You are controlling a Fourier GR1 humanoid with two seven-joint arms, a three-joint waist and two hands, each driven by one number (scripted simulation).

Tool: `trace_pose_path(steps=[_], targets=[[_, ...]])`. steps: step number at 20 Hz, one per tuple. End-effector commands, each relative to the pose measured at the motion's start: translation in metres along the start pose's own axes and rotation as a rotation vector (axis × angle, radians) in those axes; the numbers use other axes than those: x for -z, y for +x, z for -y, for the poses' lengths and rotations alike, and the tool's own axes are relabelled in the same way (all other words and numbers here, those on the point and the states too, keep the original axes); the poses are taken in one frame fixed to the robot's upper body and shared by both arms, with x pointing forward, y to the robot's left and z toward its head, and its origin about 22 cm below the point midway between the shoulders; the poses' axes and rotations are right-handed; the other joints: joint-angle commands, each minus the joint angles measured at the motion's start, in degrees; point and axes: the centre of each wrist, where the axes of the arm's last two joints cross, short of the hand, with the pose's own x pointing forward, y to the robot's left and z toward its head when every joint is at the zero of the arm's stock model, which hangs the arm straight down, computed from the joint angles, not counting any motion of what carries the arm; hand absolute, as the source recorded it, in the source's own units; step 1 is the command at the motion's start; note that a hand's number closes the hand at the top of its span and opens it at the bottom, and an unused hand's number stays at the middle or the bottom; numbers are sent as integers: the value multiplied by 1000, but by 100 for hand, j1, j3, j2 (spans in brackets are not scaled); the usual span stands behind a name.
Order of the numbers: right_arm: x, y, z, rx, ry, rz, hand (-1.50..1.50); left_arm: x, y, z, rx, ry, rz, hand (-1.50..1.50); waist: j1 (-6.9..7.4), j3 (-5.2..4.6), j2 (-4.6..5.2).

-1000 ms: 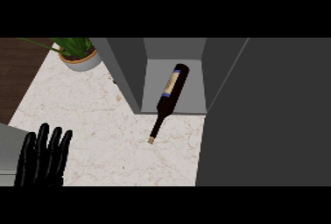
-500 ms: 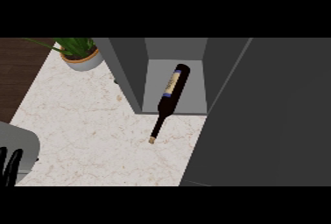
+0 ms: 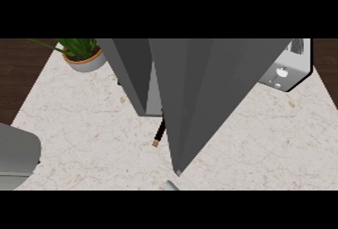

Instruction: Pick up the wine, place it into the cabinet and close the cabinet

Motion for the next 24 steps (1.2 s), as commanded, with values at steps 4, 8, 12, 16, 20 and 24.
trace_pose_path(steps=[4, 8, 12, 16, 20, 24], targets=[[56, 11, 7, -34, -67, -14, 150, 1, 19, -26, -16, -25, -8, -150, 29, 3, 27], [96, 6, 22, -89, -157, -19, 150, -5, 30, -29, -25, -43, -11, -150, 152, 4, 24], [125, 6, 38, -66, -177, -20, 150, 3, 36, -29, 2, -40, 10, -150, 43, 10, 42], [147, -5, 51, -130, -194, -65, 150, 8, 52, -32, -7, -55, -11, -150, 35, 12, 38], [155, -25, 80, -166, -238, -41, 150, 11, 35, -25, -23, -59, -69, -150, -80, 13, 58], [176, -34, 113, -156, -263, -52, 150, 21, 22, -22, -38, -79, -78, -150, -104, 9, 86]])
